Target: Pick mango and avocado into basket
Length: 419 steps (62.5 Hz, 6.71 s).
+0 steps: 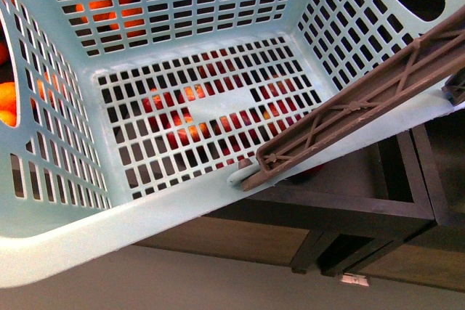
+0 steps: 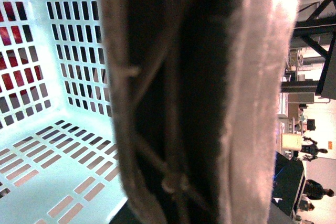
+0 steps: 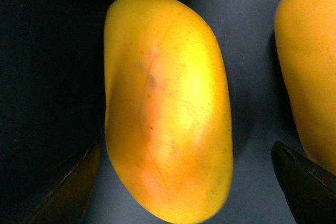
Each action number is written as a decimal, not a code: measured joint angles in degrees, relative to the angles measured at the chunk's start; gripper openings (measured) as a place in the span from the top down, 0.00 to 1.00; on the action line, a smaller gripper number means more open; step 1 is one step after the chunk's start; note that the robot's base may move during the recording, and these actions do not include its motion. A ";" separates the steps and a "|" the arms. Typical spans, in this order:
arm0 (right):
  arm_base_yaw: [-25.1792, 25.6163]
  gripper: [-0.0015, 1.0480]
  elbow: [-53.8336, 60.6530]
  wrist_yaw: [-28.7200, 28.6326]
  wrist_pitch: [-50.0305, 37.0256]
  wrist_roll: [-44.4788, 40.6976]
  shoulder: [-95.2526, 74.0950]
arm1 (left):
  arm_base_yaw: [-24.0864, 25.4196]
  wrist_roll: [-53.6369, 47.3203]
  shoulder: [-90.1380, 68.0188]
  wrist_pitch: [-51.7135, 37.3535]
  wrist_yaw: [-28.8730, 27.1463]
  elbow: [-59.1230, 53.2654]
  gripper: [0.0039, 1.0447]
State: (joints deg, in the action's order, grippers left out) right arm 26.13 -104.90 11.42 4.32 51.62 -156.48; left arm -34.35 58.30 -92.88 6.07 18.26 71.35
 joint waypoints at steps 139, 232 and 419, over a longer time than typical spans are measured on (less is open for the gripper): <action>-9.62 0.37 64.32 -11.61 -21.57 -20.92 63.30 | 0.00 0.00 0.00 0.00 -0.04 0.00 0.87; -47.54 0.08 61.13 1.09 -17.11 -16.22 76.43 | 0.00 -0.02 0.00 0.00 -0.09 0.00 0.87; -26.12 0.08 99.14 -11.45 -32.04 -51.34 122.64 | 0.02 -0.02 0.09 -0.04 -0.26 -0.35 0.87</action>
State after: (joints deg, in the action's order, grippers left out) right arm 0.01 -5.76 -0.03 -27.73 0.27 -33.85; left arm -34.33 58.28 -92.79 6.02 18.00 71.00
